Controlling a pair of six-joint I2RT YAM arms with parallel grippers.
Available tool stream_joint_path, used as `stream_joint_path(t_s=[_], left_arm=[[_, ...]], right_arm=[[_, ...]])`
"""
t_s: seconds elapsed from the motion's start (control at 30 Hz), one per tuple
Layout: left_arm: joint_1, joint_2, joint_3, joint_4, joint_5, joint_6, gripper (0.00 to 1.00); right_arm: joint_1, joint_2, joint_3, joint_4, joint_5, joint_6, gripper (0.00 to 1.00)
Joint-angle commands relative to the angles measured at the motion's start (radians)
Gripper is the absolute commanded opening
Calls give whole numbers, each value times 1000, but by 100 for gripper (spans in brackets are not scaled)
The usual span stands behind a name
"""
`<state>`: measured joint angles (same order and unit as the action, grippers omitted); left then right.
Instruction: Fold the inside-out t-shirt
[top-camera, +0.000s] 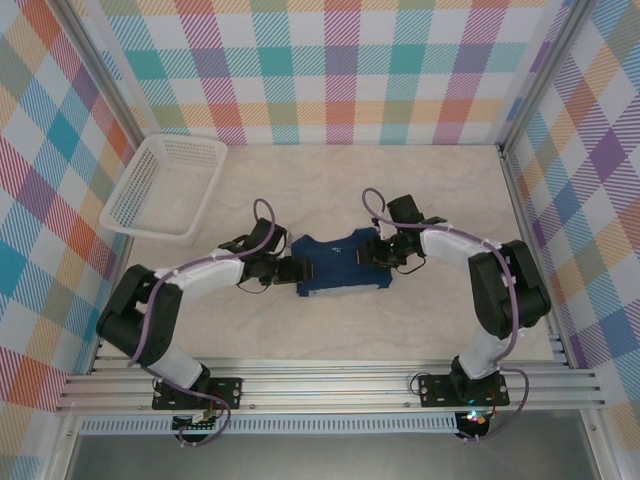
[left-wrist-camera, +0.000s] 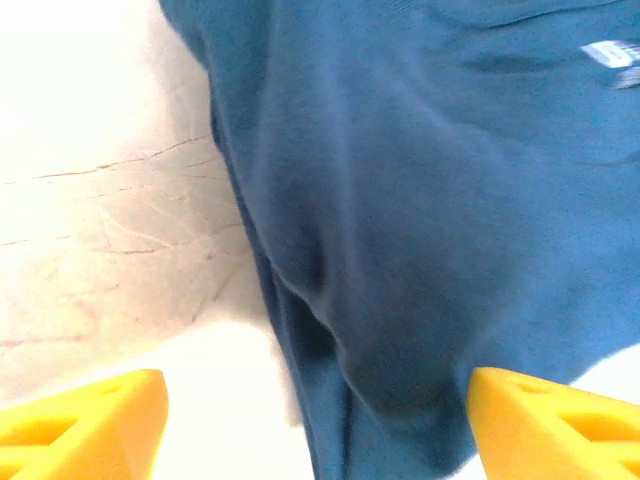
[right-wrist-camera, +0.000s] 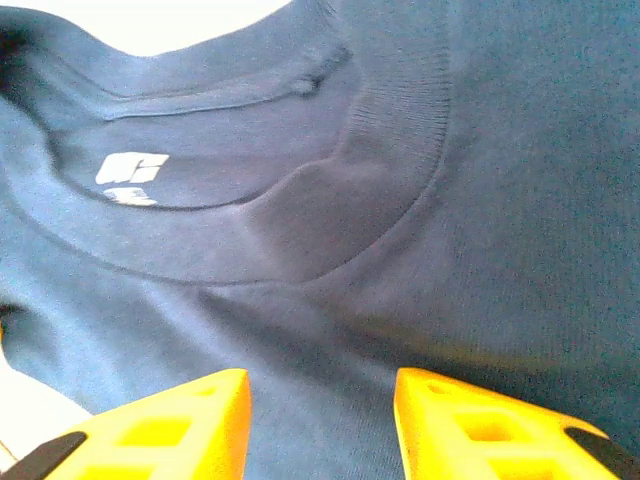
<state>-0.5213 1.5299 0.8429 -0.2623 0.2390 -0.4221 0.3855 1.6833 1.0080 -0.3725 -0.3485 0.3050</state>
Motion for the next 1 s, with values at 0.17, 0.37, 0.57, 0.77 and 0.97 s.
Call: stream_joint_path(t_s=[0.17, 0.37, 0.57, 0.77, 0.97], left_arm=[[-32, -134, -37, 60, 149, -20, 63], [-41, -18, -6, 213, 329, -52, 48], [-48, 85, 0, 227, 307, -52, 44], [-39, 160, -35, 83, 192, 8, 41], [-37, 107, -56, 45, 174, 27, 44]], right_arm=[[-7, -96, -22, 13, -45, 15, 43], [-7, -60, -11, 22, -60, 50, 40], [-6, 28, -11, -1, -40, 70, 37], [-17, 44, 25, -55, -21, 28, 37], [-51, -65, 35, -128, 45, -14, 44]])
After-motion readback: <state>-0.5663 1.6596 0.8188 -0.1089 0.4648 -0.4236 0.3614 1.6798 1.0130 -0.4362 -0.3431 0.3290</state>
